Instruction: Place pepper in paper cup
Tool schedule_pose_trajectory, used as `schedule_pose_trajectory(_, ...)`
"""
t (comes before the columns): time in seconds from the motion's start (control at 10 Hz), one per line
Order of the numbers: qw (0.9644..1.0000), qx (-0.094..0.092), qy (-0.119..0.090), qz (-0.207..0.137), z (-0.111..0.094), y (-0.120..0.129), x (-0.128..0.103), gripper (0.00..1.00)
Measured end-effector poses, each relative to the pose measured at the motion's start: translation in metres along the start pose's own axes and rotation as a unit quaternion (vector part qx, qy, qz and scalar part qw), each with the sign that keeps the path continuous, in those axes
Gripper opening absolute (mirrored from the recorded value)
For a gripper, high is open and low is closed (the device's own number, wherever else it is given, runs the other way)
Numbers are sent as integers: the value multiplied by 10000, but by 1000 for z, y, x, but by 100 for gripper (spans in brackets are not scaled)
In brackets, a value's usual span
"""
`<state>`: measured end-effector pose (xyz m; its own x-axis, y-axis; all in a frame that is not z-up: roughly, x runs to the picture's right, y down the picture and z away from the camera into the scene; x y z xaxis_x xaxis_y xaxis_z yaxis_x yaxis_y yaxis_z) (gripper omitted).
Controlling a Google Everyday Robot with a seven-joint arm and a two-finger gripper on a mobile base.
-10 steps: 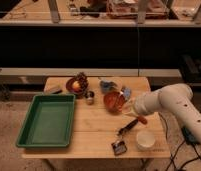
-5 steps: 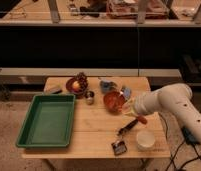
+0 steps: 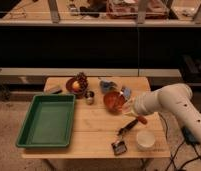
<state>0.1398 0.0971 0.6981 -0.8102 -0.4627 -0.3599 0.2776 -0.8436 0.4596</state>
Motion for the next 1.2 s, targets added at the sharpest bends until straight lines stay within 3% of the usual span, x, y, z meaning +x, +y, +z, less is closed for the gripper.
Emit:
schedule_pose_trajectory(0.5, 10000, 27, 40, 4, -4, -2, 0, 12)
schedule_pose_trajectory(0.9, 9997, 68, 236, 51, -30, -33, -10, 12)
schedule_pose_trajectory(1.2, 9995, 205, 229, 72, -30, -38, -24, 12)
